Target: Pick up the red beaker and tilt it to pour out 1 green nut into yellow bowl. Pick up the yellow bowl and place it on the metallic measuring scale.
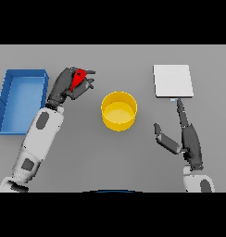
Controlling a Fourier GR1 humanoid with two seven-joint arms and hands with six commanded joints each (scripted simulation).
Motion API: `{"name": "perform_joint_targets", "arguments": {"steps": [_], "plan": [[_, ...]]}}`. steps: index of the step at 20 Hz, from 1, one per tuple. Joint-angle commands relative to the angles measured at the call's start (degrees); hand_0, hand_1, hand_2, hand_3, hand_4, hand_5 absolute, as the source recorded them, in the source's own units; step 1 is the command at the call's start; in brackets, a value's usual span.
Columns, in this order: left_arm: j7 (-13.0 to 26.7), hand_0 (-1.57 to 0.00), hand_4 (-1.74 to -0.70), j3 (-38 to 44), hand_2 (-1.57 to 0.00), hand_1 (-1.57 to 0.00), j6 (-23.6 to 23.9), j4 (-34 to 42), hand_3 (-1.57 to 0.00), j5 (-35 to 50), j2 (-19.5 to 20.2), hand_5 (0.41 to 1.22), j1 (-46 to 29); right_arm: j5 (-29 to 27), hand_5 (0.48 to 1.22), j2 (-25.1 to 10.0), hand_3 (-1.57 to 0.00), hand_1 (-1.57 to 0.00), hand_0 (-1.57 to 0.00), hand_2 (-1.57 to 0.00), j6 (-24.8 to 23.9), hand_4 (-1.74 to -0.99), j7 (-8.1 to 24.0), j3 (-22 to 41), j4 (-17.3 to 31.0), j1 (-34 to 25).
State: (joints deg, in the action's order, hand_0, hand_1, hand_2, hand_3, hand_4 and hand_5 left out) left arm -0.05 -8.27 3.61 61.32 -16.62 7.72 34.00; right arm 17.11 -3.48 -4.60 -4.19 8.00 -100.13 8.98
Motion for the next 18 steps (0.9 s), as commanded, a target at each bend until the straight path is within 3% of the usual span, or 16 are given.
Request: {"name": "perform_joint_targets", "arguments": {"steps": [1, 4, 9, 14, 16, 18], "plan": [[1.1, -1.56, -1.73, -1.1, -1.56, -1.56, -0.2, 0.8, -1.56, -0.9, 0.5, 1.117, -0.2, -0.1, 0.676, 0.3, 0.00, 0.00, 0.00, 0.00, -0.1, -1.256, 0.2, 0.1, 0.2, -0.4], [3.3, -1.56, -1.73, -4.1, -1.56, -1.56, -0.6, 3.7, -1.56, -2.6, 1.6, 1.112, -1.1, -0.6, 0.678, -0.1, 0.00, 0.00, 0.00, 0.00, 0.3, -1.256, 0.7, -0.3, 0.3, -0.5], [12.5, -1.57, -1.74, -12.6, -1.57, -1.57, -1.7, 4.7, -1.57, -13.2, 5.7, 1.133, 2.6, -0.7, 0.687, 0.6, 0.00, 0.00, 0.00, 0.00, 0.5, -1.254, 0.4, 0.3, -0.2, 0.3], [15.1, -1.57, -1.74, -22.1, -1.57, -1.57, -4.7, 3.0, -1.57, -23.9, 8.9, 1.173, 7.8, -0.4, 0.700, 1.1, 0.00, 0.00, 0.00, 0.00, 0.4, -1.270, 0.6, 0.8, -0.8, 0.4], [14.3, -1.57, -1.74, -24.3, -1.57, -1.57, -5.6, 1.2, -1.57, -26.5, 9.9, 1.190, 10.5, -0.1, 0.704, 1.4, 0.00, 0.00, 0.00, 0.00, 0.6, -1.274, 0.6, 1.4, -1.3, 1.0], [13.3, -1.57, -1.65, -26.7, -1.57, -1.57, -8.0, 0.7, -1.57, -28.4, 11.3, 1.201, 12.3, -0.6, 0.705, 1.2, 0.00, 0.00, 0.00, 0.00, 0.6, -1.284, 0.6, 0.9, -1.7, 1.1]]}}
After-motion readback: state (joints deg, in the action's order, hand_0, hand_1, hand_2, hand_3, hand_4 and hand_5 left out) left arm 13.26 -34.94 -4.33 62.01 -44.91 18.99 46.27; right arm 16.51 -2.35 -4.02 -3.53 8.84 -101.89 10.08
